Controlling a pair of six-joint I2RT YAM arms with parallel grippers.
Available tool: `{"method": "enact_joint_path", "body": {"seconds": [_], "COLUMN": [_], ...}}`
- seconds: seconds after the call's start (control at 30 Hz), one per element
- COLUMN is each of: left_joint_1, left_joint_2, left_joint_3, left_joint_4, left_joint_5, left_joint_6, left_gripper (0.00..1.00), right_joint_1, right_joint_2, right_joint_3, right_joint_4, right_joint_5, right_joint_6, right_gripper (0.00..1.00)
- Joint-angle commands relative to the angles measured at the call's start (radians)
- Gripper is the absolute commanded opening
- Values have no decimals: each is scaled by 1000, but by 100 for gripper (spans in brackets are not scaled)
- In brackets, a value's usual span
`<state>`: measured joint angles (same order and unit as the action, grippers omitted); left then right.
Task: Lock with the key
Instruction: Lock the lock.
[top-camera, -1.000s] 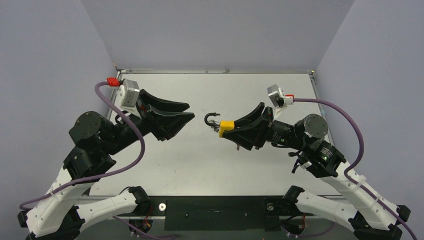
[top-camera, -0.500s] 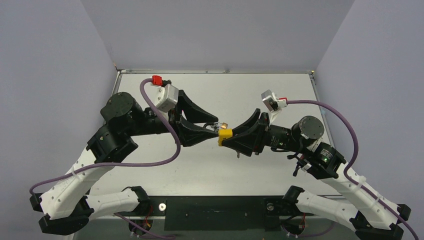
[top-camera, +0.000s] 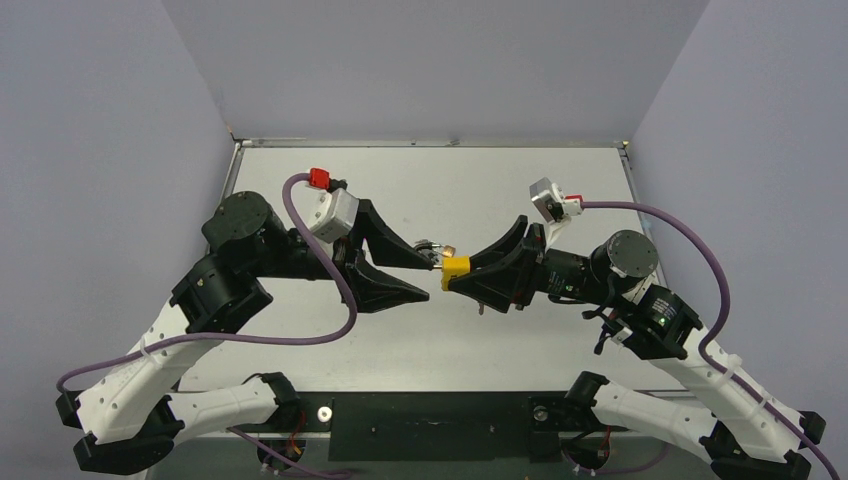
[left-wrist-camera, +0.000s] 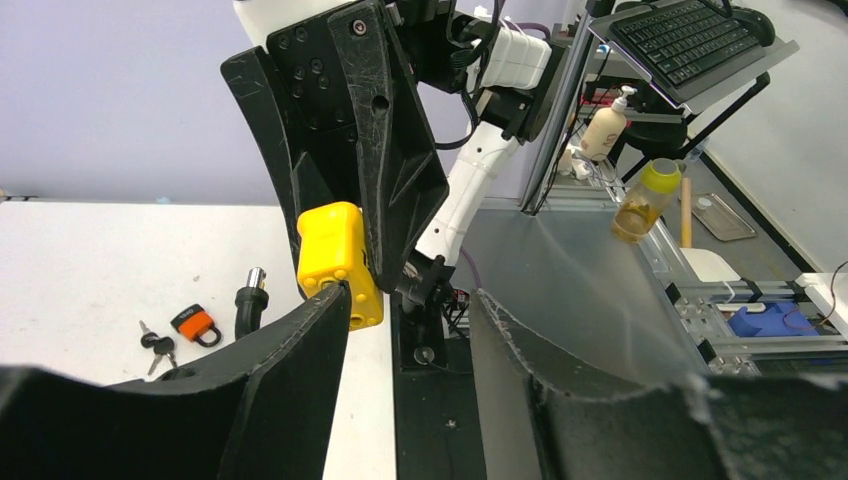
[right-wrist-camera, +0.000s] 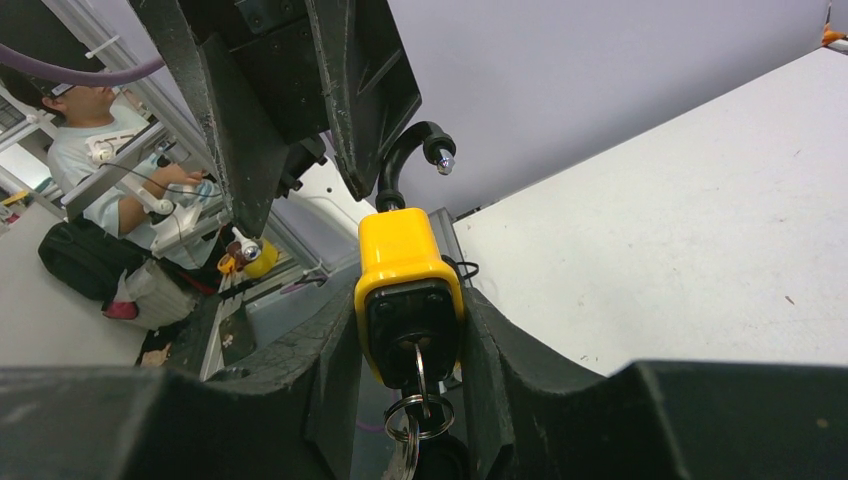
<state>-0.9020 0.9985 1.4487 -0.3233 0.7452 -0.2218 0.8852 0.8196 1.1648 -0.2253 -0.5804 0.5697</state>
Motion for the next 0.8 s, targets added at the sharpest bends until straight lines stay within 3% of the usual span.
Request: {"method": "enact_joint_path", "body": {"seconds": [0.0, 0.2, 0.53, 0.77], "left_joint_1": [1, 2, -3, -3], "left_joint_2": [-25, -19, 6, -8], "left_joint_3": [-13, 1, -2, -17], "left_joint_4": [-3, -32, -61, -47], "left_joint_5": [-32, -120, -101, -88], "left_joint_6": [29, 61, 77, 48], "left_gripper": [47, 52, 53, 45], "right_joint_1": [9, 10, 11, 11], "right_joint_2": [-14, -12, -12, -9], "right_joint_3": [62, 65, 82, 91], "right_joint_4": [75, 81, 73, 49], "right_joint_5": [3, 0, 15, 38], "right_joint_6": [-7, 0, -5, -27], "right_gripper": [0, 0, 0, 0]}}
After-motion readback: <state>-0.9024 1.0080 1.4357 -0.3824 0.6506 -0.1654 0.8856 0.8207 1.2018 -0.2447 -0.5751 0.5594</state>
